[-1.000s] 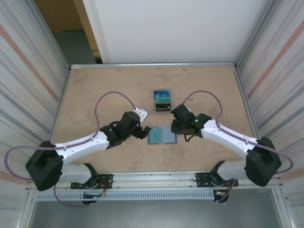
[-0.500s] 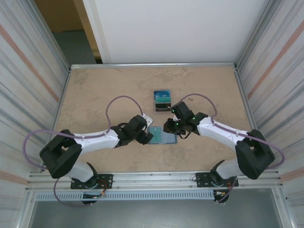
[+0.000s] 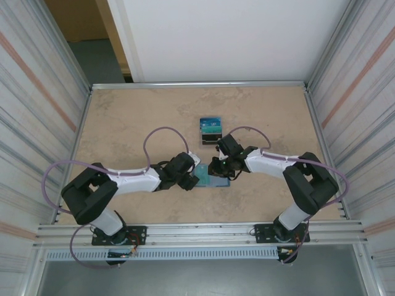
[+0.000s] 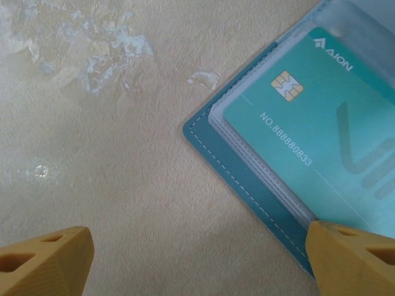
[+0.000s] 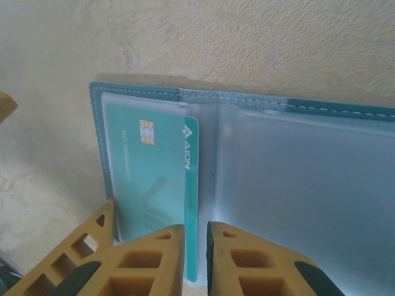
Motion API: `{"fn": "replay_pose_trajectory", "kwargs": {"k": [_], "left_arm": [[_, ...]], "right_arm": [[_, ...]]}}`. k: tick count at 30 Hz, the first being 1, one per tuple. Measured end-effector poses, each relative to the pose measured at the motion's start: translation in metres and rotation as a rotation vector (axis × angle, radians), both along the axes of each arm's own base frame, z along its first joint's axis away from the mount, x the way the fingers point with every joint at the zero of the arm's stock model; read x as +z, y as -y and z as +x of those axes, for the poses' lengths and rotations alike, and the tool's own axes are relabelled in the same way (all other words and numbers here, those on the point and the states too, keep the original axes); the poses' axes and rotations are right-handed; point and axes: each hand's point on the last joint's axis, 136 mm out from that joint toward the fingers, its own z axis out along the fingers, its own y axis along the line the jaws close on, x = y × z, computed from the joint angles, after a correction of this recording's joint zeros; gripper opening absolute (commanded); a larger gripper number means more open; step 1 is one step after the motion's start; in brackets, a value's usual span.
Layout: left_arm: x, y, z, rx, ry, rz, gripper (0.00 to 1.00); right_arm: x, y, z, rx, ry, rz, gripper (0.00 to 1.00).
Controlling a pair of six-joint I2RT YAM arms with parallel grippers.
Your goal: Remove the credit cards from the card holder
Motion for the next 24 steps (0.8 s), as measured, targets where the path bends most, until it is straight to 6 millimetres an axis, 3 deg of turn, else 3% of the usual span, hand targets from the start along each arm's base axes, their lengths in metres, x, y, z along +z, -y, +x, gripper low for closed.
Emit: {"fn": "replay_pose_trajectory", "kwargs": {"k": [24], "left_arm": [[0.001,-0.001,-0.001,0.0,-0.001,0.046,0.92]], "right_arm": [[-0.015,-0.01,0.005,-0.013,-0.014,0.058,0.16]]}}
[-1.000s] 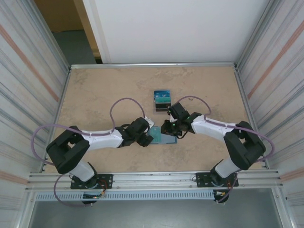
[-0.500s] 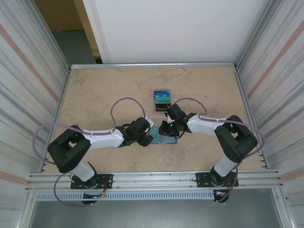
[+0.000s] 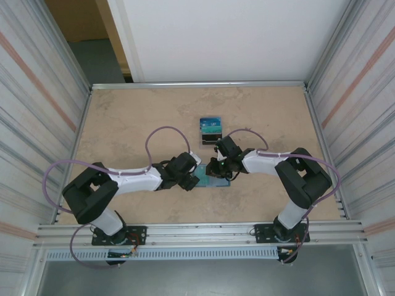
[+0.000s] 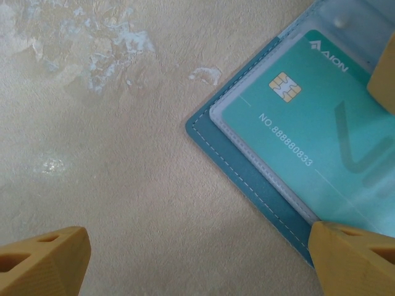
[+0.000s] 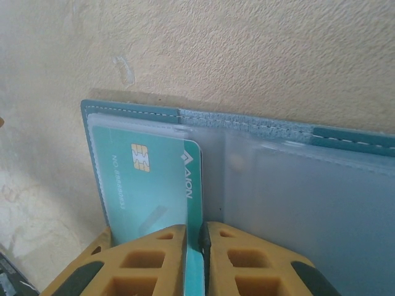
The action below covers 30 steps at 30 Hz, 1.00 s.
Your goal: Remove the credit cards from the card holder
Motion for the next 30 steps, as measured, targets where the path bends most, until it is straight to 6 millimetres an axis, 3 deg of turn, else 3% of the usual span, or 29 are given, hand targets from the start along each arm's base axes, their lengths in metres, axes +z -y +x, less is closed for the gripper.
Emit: {"fn": "replay_pose_trajectory", "kwargs": {"k": [30], "left_arm": [[0.0005,-0.0008,-0.001,0.002,0.013,0.036,0.92]], "right_arm": [[0.0024,0.0005,-0.0055,-0.019,-0.001,0.019,0.23]]}}
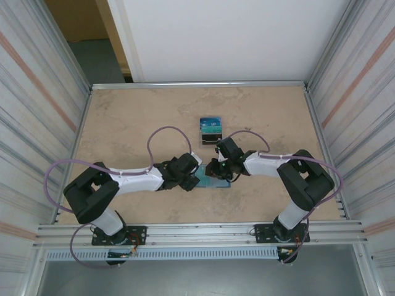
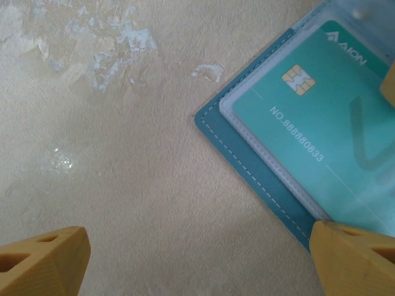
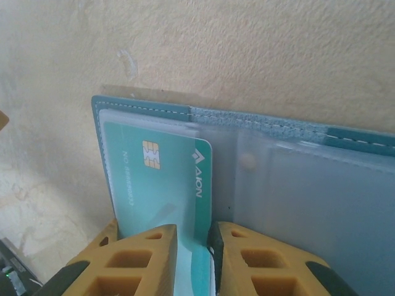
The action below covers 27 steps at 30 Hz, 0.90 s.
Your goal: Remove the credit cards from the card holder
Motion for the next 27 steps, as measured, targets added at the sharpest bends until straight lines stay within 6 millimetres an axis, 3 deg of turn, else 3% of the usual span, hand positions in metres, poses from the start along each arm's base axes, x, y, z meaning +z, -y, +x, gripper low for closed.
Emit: {"fn": "replay_pose_trajectory", "kwargs": {"k": [27], "left_arm": [[-0.0001,0.0,-0.0039,-0.007,0.005,0.023,0.93]], "right_arm": [[0.0068,0.0053,-0.0076,-0.013,0.005,-0.032,0.19]]}}
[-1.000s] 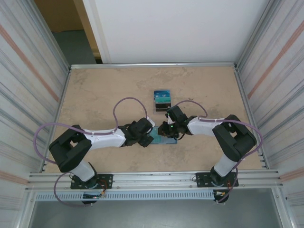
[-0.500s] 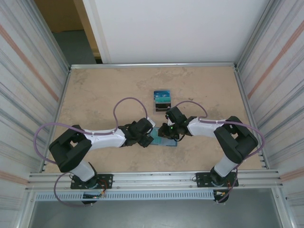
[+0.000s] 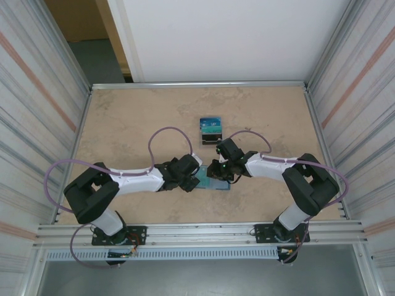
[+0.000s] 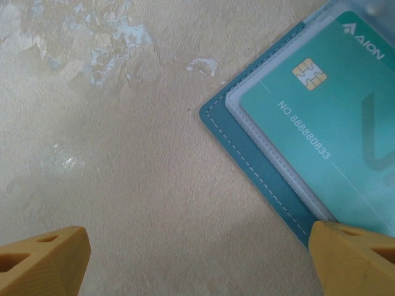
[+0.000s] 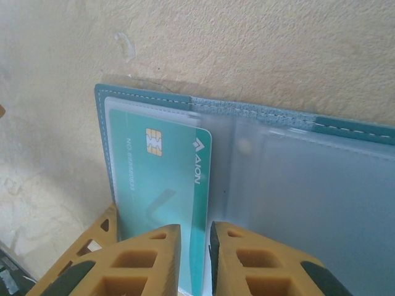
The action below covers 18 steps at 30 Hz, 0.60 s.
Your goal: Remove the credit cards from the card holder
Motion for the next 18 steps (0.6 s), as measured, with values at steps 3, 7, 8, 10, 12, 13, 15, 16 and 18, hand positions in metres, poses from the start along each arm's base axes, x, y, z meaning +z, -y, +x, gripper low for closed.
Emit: {"fn": "replay_pose_trajectory", "kwargs": {"k": [3,7,8,10,12,13,15,16,18], "left_arm": [[0.0001,0.0002,-0.0003,-0.001,0.0,0.001,0.93],[0.0002,0.0005,-0.0004,-0.002,0.0,0.001,0.93],[0.0002,0.0005,-0.0006,-0.002,0.0,0.002,0.93],[0.0004,0.0008,-0.0011,-0.004,0.001,0.004,0.93],[0.0001,0.0007,-0.0018,-0.005,0.0,0.007,0.93],[0.0002,0.0008,-0.0018,-0.005,0.0,0.007,0.93],[-0.0001,0.0003,-0.0021,-0.005,-0.001,0.009,0.93],[-0.0004,-0.0001,-0.0024,-0.005,-0.003,0.011,0.93],[-0.0001,-0.0001,-0.0023,-0.004,-0.004,0.011,0.93]], "right_arm": [[-0.0034,-0.0006,0.0006,-0.002,-0.004,-0.001,0.18],[-0.0082,-0.0002,-0.0002,-0.002,-0.01,-0.001,0.16],[-0.0083,-0.0001,0.0,-0.004,-0.01,0.001,0.16],[-0.0086,-0.0009,-0.0001,-0.003,-0.011,0.008,0.15],[-0.0092,-0.0024,-0.0003,0.001,-0.012,0.016,0.15],[-0.0098,-0.003,-0.0005,0.002,-0.013,0.02,0.15],[-0.0098,-0.0046,0.0002,0.003,-0.012,0.027,0.15],[-0.0098,-0.0053,0.0004,0.004,-0.011,0.031,0.14],[-0.0098,-0.0058,0.0008,0.004,-0.01,0.038,0.14]]}}
